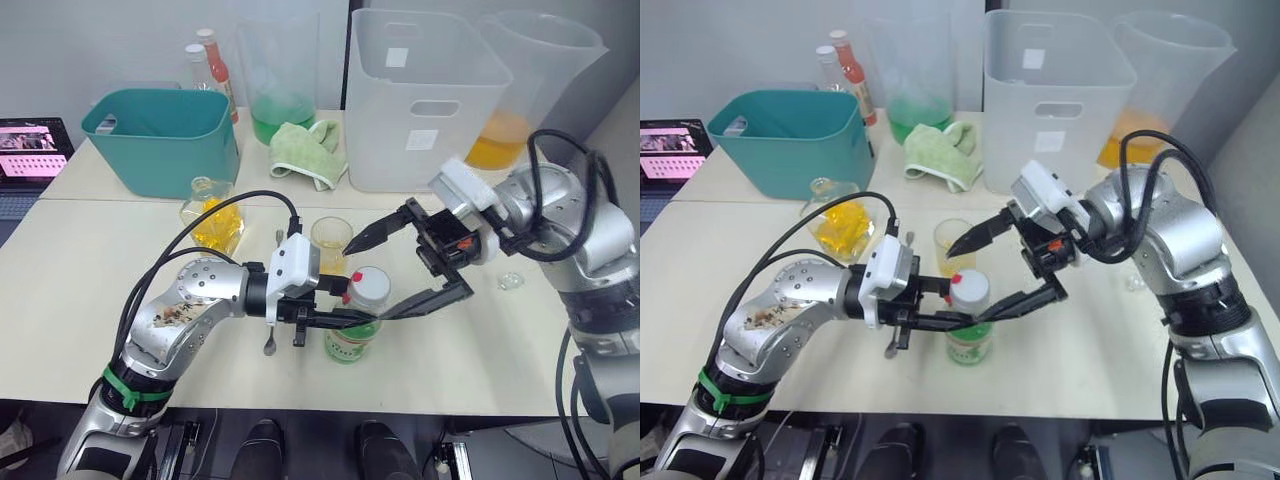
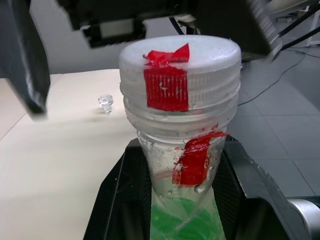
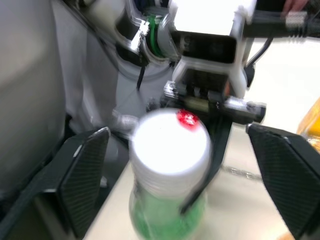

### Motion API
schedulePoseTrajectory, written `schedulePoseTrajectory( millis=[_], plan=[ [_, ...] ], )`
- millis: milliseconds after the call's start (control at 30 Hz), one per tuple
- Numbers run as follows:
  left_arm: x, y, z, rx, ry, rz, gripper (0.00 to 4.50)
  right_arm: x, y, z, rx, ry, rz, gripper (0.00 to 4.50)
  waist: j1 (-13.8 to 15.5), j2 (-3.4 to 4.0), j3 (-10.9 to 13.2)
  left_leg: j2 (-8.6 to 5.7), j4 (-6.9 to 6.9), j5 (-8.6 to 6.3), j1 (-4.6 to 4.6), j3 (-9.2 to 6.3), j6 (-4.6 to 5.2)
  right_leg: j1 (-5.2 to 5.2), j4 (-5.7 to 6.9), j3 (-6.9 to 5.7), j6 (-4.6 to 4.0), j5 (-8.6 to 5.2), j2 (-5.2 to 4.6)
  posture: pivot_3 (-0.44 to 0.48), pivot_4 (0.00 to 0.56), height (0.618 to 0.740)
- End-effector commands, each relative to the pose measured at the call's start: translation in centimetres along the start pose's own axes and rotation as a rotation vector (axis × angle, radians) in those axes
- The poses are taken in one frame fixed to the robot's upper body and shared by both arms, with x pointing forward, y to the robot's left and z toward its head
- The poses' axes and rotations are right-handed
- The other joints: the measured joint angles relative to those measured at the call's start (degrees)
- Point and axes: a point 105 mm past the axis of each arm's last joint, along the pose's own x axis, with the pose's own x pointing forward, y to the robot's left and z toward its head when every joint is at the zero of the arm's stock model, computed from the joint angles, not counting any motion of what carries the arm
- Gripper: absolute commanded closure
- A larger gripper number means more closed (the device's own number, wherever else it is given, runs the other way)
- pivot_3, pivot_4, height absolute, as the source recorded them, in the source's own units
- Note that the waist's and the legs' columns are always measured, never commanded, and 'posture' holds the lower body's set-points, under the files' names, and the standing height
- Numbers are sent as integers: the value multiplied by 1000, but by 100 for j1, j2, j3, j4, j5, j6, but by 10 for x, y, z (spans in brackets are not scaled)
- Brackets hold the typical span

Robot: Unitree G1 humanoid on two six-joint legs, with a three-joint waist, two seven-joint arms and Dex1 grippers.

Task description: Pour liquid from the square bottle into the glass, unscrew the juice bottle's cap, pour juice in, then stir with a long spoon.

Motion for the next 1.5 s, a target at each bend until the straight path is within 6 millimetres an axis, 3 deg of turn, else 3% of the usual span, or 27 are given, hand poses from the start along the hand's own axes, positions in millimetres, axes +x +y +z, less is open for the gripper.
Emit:
schedulePoseTrajectory(
  millis=[33,267,600,700,900,1233,1500],
  plan=[
    [4,-5,-1,-6,-12,-29,3261,-1,10,14,5,-50,-122,32,-4,0,0,-1,0,0,0,2,0,0,0,2,0,0,-1,0,150,740],
    [8,-3,-2,-23,-32,-58,3261,-4,11,0,98,-100,-470,32,7,0,0,-2,4,0,4,4,0,4,0,5,1,-1,0,0,150,740],
    [10,-2,-2,-21,-35,-82,3261,6,22,-4,141,-110,-565,32,41,0,0,-1,4,0,1,5,0,4,-6,6,2,-1,0,0,150,740],
    [10,-1,-2,-20,-34,-82,3261,7,23,-3,143,-115,-560,790,49,0,0,-1,4,0,1,5,0,4,-6,6,2,-1,0,0,150,740],
    [10,0,-1,-9,-21,-76,3261,13,27,-4,154,-135,-529,2773,69,0,0,-1,4,0,1,6,0,4,-8,6,2,-1,0,0,150,740],
    [8,2,1,-9,-11,-42,3261,20,35,-24,113,-46,-365,2804,73,-1,-1,0,4,0,6,7,0,8,-9,6,5,-3,1,0,150,740],
    [3,-2,1,-5,8,-26,3261,13,12,-27,-50,85,-67,2804,-24,-1,-1,4,5,1,22,11,1,18,-8,8,22,-13,4,0,150,740]
  ],
)
